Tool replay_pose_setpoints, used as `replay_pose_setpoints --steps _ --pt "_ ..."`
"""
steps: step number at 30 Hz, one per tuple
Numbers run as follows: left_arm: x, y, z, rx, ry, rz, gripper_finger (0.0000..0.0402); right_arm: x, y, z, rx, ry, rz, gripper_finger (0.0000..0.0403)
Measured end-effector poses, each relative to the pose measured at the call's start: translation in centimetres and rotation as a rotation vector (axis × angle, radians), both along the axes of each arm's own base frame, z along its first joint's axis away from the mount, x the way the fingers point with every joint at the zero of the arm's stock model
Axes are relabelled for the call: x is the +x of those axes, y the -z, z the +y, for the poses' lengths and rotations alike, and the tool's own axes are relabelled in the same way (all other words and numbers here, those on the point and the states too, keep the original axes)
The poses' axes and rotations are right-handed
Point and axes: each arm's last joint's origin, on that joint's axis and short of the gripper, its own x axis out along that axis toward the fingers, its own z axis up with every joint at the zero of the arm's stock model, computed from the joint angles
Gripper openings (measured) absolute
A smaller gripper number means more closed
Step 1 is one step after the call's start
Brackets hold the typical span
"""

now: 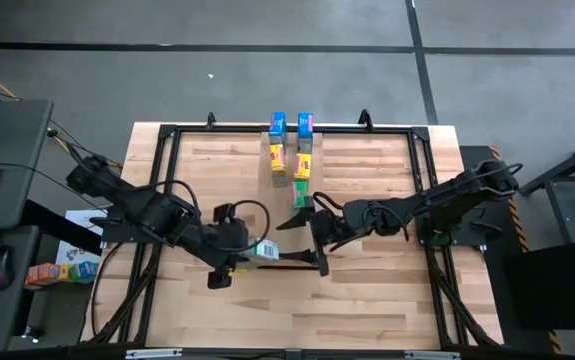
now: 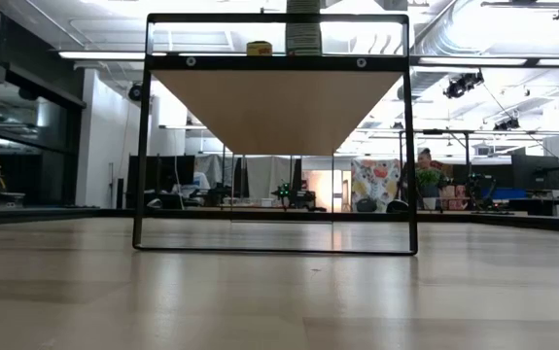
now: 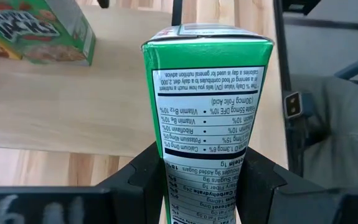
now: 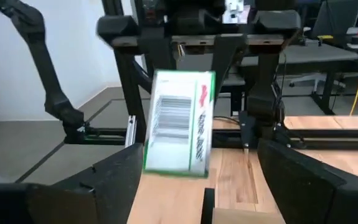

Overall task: Stack cereal on shelf
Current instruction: Put the green cereal box on the shelf

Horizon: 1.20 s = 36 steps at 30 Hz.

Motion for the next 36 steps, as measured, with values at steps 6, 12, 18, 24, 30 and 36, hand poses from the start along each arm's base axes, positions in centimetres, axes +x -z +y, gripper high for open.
replay_pose_setpoints --steps 6,12,18,24,30,36 --pt "1.0 1.1 -0.4 0.054 0.014 0.017 0.0133 0.6 0.8 0.3 0.03 -0.018 0.008 0.0313" --pt "1.7 1.4 -0.6 0.071 -0.005 -0.008 0.0133 1.0 1.4 0.4 0.026 -0.012 0.023 0.0313" --pt "2.1 1.1 -0.7 0.072 -0.008 -0.062 0.0133 0.8 1.4 1.1 0.025 -0.027 0.021 0.0313" --pt "2.4 0.9 -0.5 0.077 -0.003 -0.09 0.0133 0.6 1.4 1.7 0.021 -0.033 0.022 0.0312" --pt "2.4 0.9 -0.6 0.072 0.003 -0.087 0.0133 0.6 1.4 1.6 0.021 -0.008 0.022 0.0311" --pt "2.4 0.9 -0.6 0.082 0.015 -0.087 0.0134 0.6 1.4 1.5 0.041 0.002 0.026 0.0267"
